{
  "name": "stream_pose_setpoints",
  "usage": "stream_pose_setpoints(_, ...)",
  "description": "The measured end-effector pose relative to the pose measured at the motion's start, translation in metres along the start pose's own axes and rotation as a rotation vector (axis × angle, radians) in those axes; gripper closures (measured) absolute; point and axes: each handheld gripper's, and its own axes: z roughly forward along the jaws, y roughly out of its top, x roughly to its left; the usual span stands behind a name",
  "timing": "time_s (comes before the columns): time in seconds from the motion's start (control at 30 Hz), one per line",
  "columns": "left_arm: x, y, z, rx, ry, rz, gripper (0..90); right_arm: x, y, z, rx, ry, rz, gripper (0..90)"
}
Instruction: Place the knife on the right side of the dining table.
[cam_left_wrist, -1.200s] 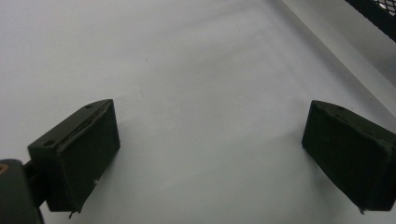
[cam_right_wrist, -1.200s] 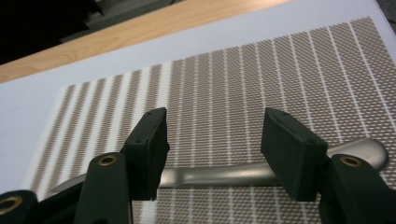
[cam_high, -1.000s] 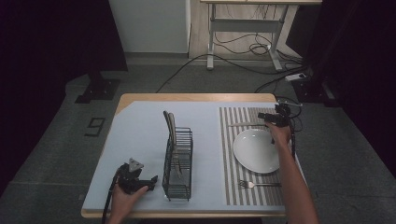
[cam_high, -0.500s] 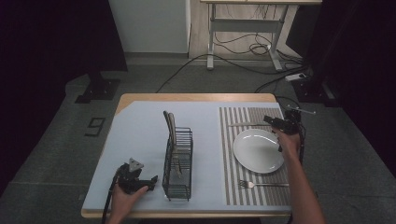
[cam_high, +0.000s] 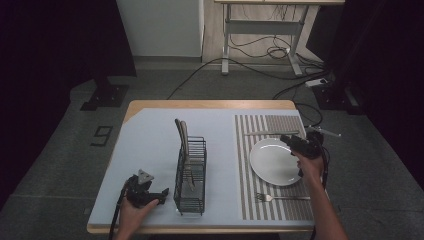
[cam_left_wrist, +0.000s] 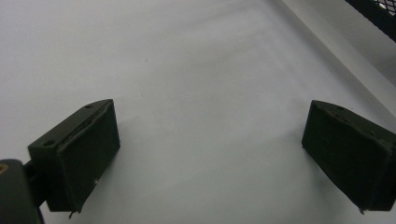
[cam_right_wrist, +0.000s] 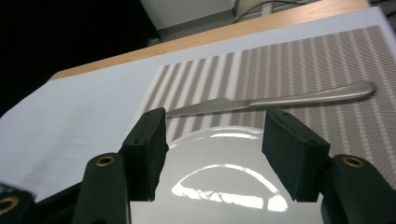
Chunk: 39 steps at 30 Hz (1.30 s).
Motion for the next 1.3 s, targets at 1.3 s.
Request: stream_pose_setpoints(1.3, 0.000, 0.000, 0.000, -0.001, 0.002, 0.003, 3.8, 0.107, -0.093, -0.012, 0.082, 0.231, -0.264, 38.3)
